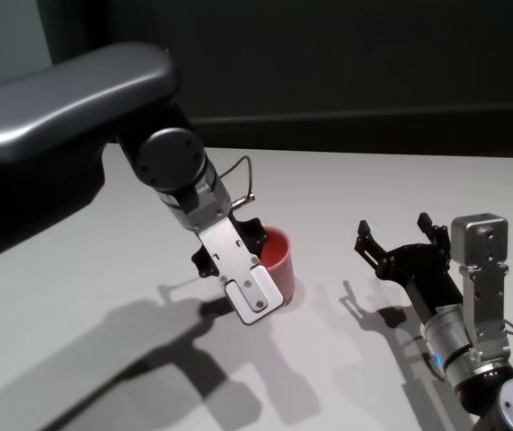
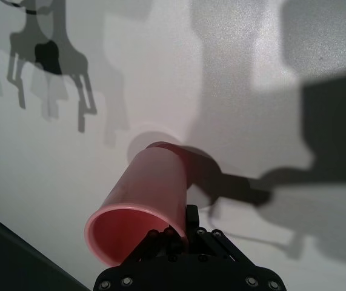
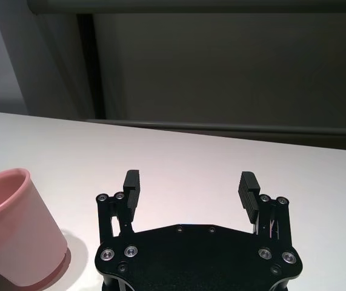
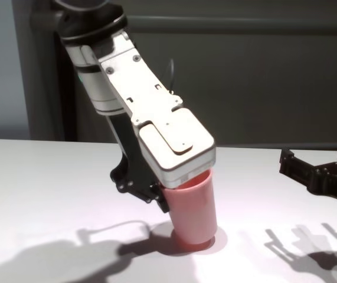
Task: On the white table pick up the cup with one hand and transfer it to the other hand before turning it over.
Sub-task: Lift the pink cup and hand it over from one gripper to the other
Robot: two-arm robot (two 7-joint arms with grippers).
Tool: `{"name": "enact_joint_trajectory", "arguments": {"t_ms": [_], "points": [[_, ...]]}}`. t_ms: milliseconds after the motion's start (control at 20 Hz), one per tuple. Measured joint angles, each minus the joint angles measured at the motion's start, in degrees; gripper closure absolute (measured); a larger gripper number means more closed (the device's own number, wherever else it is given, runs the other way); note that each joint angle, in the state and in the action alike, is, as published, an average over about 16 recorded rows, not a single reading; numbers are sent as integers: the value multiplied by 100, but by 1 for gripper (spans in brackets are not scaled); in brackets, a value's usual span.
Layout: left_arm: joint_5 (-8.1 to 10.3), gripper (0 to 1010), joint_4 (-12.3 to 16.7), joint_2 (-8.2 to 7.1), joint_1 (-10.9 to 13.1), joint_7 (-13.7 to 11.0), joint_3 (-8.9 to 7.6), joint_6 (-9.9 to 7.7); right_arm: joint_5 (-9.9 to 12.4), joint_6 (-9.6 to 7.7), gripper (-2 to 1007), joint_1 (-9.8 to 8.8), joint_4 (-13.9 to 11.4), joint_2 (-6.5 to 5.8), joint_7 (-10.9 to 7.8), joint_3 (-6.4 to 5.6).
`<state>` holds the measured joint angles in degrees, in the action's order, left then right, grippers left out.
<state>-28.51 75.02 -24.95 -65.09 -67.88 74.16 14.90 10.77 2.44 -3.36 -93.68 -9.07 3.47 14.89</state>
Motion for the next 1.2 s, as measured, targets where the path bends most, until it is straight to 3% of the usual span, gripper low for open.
{"name": "enact_joint_trajectory", "arguments": {"t_ms": [300, 600, 950, 1200], "points": [[272, 961, 67, -112, 40, 100, -113, -125, 0, 0, 2, 0, 0, 0, 0, 0], [624, 960, 211, -334, 153, 270, -343, -347, 0, 0, 2, 0, 0, 0, 0, 0], [1087, 961, 489, -682, 409, 569, -754, -668, 0, 0, 2, 0, 0, 0, 0, 0], [1449, 961, 714, -920, 693, 899, -1137, -904, 0, 0, 2, 0, 0, 0, 0, 0]]}}
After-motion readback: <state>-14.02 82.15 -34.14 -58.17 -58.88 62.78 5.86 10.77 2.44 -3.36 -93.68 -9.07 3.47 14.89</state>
